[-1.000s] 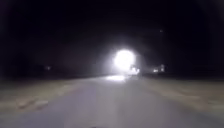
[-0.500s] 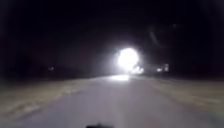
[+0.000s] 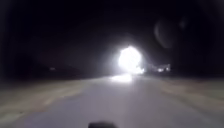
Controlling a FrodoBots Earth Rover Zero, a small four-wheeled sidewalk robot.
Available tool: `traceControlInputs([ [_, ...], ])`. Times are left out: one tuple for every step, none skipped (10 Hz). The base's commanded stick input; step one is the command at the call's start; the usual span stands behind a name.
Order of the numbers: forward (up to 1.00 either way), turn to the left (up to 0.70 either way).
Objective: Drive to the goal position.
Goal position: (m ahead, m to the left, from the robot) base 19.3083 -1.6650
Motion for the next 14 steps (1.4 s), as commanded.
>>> traceControlInputs([
  [1.0,-0.14],
  [1.0,-0.13],
  [1.0,-0.11],
  [1.0,-0.06],
  [1.0,-0.04],
  [1.0,-0.02],
  [1.0,0.0],
  [1.0,0.0],
  [1.0,0.0],
  [1.0,0.0],
  [1.0,0.0],
  [1.0,0.0],
  [1.0,0.11],
  [1.0,0.21],
])
